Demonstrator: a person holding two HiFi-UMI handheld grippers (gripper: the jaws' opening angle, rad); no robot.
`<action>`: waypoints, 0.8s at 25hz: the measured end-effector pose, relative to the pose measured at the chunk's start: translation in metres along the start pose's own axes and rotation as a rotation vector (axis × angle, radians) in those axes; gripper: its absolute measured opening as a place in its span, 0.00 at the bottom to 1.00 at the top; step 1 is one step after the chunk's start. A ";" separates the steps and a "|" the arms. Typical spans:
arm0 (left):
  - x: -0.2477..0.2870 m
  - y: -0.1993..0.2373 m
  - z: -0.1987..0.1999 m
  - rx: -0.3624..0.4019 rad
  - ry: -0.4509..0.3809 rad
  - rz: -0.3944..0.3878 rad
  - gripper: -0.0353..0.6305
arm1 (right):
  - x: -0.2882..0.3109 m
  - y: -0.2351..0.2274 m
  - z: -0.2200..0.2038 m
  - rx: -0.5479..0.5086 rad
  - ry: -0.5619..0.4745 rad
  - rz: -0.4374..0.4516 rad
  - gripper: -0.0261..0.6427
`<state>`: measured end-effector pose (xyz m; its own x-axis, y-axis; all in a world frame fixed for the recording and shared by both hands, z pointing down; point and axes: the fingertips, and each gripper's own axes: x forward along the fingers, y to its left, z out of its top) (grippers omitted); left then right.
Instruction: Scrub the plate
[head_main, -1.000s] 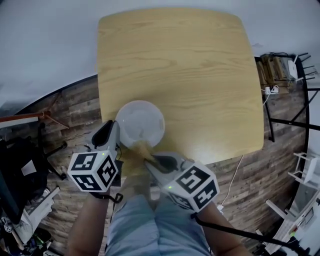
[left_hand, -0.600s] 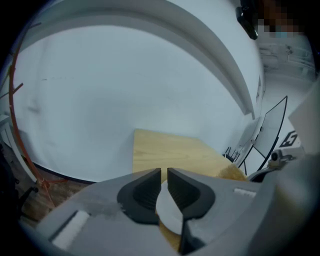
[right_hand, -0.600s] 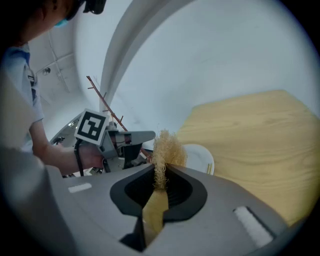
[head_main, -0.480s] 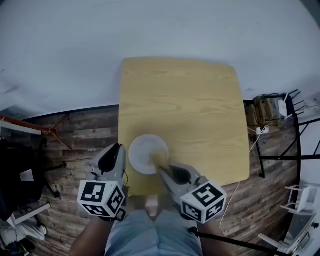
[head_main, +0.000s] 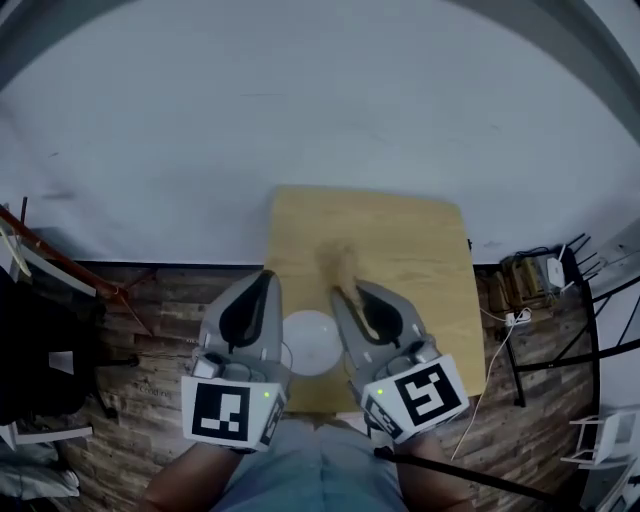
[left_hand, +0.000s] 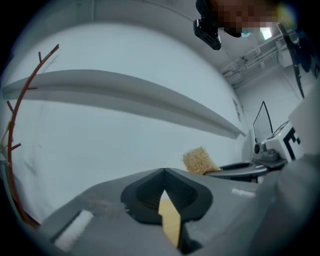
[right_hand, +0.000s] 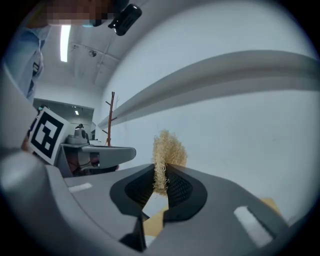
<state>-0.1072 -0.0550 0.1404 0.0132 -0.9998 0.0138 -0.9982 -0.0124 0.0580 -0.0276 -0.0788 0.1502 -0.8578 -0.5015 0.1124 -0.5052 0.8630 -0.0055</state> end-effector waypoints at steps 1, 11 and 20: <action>0.000 0.001 0.008 0.003 -0.023 -0.001 0.09 | 0.002 0.000 0.010 -0.023 -0.028 -0.020 0.11; -0.006 -0.023 0.024 -0.007 -0.062 -0.057 0.09 | -0.013 -0.012 0.037 -0.079 -0.103 -0.106 0.10; -0.002 -0.034 0.018 0.004 -0.046 -0.082 0.09 | -0.024 -0.017 0.027 -0.069 -0.083 -0.136 0.10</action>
<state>-0.0747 -0.0530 0.1207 0.0922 -0.9951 -0.0371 -0.9941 -0.0941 0.0535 -0.0010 -0.0830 0.1208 -0.7880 -0.6152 0.0250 -0.6123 0.7873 0.0726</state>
